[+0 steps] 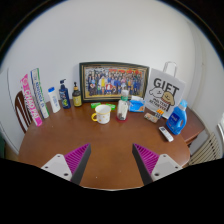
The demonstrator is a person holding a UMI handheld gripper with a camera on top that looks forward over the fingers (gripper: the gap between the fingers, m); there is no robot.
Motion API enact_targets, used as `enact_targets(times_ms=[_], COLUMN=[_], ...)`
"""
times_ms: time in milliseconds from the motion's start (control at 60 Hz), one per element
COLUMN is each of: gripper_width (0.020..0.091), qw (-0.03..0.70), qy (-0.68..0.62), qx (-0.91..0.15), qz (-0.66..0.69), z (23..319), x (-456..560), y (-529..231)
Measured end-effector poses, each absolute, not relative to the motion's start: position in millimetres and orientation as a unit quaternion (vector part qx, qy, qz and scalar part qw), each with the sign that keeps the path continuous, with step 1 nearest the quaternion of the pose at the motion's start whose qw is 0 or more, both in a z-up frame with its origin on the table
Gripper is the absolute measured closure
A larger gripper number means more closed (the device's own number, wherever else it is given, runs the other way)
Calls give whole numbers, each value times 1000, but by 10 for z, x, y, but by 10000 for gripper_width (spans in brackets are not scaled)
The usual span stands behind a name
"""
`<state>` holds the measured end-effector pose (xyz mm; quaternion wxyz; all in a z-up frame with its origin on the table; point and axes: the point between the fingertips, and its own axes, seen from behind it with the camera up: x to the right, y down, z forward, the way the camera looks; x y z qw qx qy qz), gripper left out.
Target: Pour water
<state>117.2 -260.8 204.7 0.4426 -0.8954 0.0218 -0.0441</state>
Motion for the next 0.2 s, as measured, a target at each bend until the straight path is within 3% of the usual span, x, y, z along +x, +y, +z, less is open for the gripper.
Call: enact_targets(times_ms=[200], gripper_width=[251], qw=[443], qy=[8], qx=[-895], qz=[-55], z=[2104], x=[1325], y=[-2754])
